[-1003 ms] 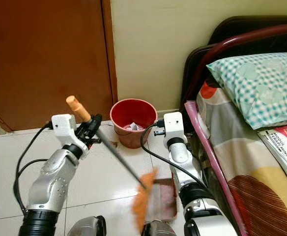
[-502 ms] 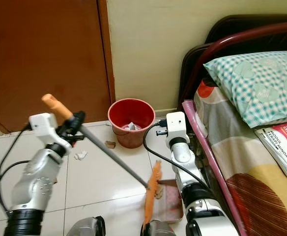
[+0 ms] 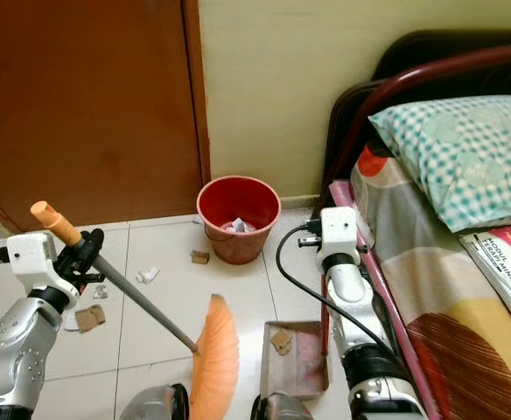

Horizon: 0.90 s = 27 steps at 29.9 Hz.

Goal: Sweep floor

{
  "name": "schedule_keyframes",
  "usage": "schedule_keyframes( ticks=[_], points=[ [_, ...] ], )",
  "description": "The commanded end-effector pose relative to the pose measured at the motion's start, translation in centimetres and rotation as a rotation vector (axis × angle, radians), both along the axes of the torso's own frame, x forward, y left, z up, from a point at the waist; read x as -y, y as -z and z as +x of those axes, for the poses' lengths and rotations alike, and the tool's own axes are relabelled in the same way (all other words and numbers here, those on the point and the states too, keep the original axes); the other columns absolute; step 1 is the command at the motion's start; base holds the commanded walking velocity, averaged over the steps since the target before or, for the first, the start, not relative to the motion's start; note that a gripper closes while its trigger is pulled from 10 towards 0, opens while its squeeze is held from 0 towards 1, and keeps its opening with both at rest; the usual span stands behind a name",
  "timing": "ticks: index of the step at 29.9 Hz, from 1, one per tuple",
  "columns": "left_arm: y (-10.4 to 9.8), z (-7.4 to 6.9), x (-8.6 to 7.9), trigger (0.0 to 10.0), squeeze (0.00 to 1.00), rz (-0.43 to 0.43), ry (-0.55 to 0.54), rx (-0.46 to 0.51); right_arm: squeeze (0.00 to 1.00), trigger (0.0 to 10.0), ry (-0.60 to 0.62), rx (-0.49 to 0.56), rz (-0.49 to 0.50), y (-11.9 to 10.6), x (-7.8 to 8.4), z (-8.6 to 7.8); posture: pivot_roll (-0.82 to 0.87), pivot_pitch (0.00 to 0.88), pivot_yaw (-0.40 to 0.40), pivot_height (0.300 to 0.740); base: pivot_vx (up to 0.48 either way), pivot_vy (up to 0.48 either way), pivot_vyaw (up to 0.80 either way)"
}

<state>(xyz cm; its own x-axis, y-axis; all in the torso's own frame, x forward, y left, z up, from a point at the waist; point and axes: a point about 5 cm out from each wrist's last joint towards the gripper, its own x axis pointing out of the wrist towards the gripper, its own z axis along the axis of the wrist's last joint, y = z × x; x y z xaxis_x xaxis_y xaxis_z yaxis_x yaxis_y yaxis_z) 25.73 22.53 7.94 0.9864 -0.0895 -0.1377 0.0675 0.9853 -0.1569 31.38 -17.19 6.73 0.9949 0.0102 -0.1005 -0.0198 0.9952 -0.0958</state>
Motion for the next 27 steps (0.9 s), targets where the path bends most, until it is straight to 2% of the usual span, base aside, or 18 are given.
schedule_keyframes(
  ticks=[1, 4, 7, 9, 14, 21, 23, 27],
  points=[
    [0.9, -0.5, 0.0, 10.0, 0.0, 0.068, 0.021, -0.039, 0.0, 10.0, 0.003, 0.039, 0.1, -0.6, 0.1, -0.2, 0.06, 0.089, -0.054, 0.74, 0.0, 0.0, 0.0],
    [1.0, -0.4, 0.1, 10.0, 0.0, 0.097, 0.017, -0.031, 0.0, 10.0, -0.008, 0.069, 0.152, -1.1, -0.1, -0.3, 0.06, 0.088, -0.051, 0.74, 0.0, 0.0, 0.0],
    [1.2, -0.3, -1.0, 10.0, 0.0, 0.243, -0.1, -0.022, 0.0, 10.0, -0.046, 0.12, 0.222, -2.4, -0.8, -0.3, 0.05, 0.074, -0.047, 0.74, 0.0, 0.0, 0.0],
    [1.3, -0.5, -1.5, 10.0, 0.0, 0.266, -0.16, -0.02, 0.0, 10.0, -0.064, 0.147, 0.241, -3.3, -1.2, -0.1, 0.05, 0.069, -0.045, 0.74, 0.0, 0.0, 0.0],
    [1.5, -0.7, -1.9, 10.0, 0.0, 0.318, -0.207, -0.024, 0.0, 10.0, -0.08, 0.173, 0.256, -4.4, -1.3, 0.4, 0.04, 0.07, -0.046, 0.74, 0.0, 0.0, 0.0],
    [2.0, -0.8, -2.4, 10.0, 0.0, 0.341, -0.269, -0.034, 0.0, 10.0, -0.1, 0.197, 0.301, -5.9, -1.6, 0.9, 0.04, 0.072, -0.05, 0.74, 0.0, 0.0, 0.0],
    [2.4, -1.1, -3.2, 10.0, 0.0, 0.39, -0.326, -0.064, 0.0, 10.0, -0.12, 0.22, 0.324, -7.1, -2.3, 1.2, 0.04, 0.072, -0.05, 0.74, 0.0, 0.0, 0.0],
    [2.7, -1.1, -3.8, 10.0, 0.0, 0.388, -0.372, -0.087, 0.0, 10.0, -0.138, 0.258, 0.357, -8.8, -3.0, 1.7, 0.03, 0.073, -0.052, 0.74, 0.0, 0.0, 0.0]
  ],
)
